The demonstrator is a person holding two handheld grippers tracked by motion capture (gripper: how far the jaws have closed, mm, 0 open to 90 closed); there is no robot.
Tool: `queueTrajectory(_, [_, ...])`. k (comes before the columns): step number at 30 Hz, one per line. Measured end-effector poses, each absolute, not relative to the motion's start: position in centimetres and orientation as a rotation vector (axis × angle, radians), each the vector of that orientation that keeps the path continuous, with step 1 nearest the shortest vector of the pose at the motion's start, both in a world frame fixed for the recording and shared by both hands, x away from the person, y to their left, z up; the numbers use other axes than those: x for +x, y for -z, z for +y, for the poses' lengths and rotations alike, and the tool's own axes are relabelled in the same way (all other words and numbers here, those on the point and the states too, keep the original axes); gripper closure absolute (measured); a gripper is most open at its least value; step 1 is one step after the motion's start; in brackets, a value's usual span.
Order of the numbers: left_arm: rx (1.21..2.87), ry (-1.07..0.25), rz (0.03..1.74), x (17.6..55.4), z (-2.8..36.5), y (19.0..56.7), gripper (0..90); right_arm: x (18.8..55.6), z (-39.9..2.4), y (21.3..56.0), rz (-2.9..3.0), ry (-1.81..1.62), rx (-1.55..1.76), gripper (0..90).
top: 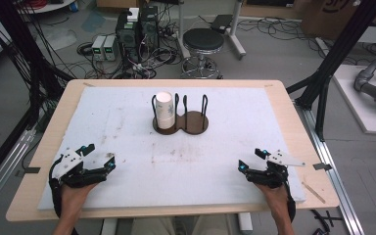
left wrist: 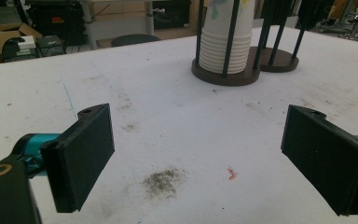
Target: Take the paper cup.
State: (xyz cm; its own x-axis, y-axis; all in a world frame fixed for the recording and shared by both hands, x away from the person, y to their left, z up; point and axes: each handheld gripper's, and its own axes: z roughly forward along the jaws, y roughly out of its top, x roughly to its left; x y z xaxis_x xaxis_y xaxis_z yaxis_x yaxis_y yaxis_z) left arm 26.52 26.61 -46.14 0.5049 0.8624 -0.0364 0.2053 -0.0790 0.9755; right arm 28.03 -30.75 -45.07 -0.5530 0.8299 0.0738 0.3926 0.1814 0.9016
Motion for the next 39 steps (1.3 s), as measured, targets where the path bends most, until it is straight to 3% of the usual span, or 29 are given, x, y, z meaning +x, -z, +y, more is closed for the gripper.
queueTrajectory(25, [1.597, -0.642, 0.955, 27.1, 26.9, 46.0, 9.3, 28.2, -30.8, 45.1, 2.049, -1.346, 1.147, 16.5])
queueTrajectory(39, [1.605, -0.629, 0.884, 28.7, 26.8, 43.0, 9.3, 28.3, -30.8, 45.1, 2.059, -1.34, 1.152, 16.5])
